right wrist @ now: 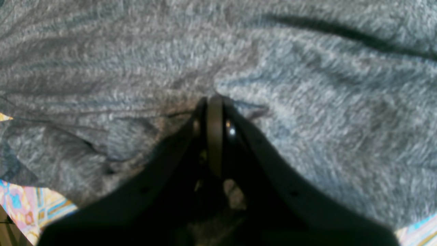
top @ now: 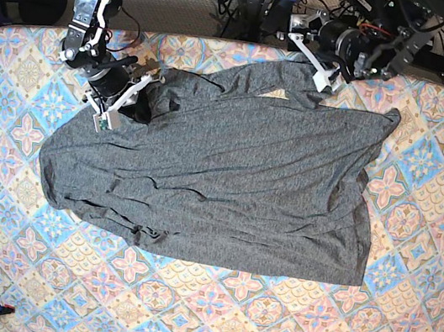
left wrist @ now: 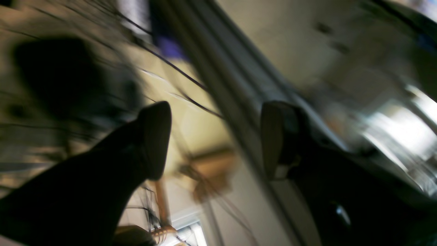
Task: Layout the t-shirt on the table in an organized manner, then fold the t-shirt properly
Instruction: 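Pull the grasped collar fabric with the left gripper away from the right gripper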
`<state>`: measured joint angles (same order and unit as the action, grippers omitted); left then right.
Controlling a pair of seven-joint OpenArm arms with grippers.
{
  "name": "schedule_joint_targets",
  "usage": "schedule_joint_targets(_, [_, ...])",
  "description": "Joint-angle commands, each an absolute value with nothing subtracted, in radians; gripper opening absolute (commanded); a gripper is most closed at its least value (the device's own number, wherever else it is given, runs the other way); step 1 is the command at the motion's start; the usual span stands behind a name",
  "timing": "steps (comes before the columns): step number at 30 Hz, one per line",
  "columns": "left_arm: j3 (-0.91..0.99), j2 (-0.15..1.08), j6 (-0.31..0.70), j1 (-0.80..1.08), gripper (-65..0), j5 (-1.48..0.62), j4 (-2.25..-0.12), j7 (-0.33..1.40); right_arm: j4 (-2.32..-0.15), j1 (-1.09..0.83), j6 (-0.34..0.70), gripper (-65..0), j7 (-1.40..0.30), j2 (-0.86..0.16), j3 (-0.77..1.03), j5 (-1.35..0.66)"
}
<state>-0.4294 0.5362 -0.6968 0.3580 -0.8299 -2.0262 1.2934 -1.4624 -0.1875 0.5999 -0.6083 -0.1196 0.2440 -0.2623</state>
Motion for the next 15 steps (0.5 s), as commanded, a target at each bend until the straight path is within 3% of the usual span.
schedule_joint_targets(1, [-0.438,0.545,-0.698,0.364,-25.2,-0.809,-2.038,1.313,-1.437,-0.206,0.538,-65.0,-0.763,-0.131,0.245,-0.114])
schedule_joint_targets(5, [-0.438,0.545,-0.698,0.364,-29.0,-0.745,-2.035,1.310,-1.435,-0.208,0.538,-65.0,-0.763,-0.131,0.248,-0.114])
schedule_joint_targets(15, [-0.343,0.547,-0.698,0.392,-29.1,-0.631,-2.038,1.308,-1.435,-0.209,0.538,-65.0,-0.763,-0.131,0.248,-0.114])
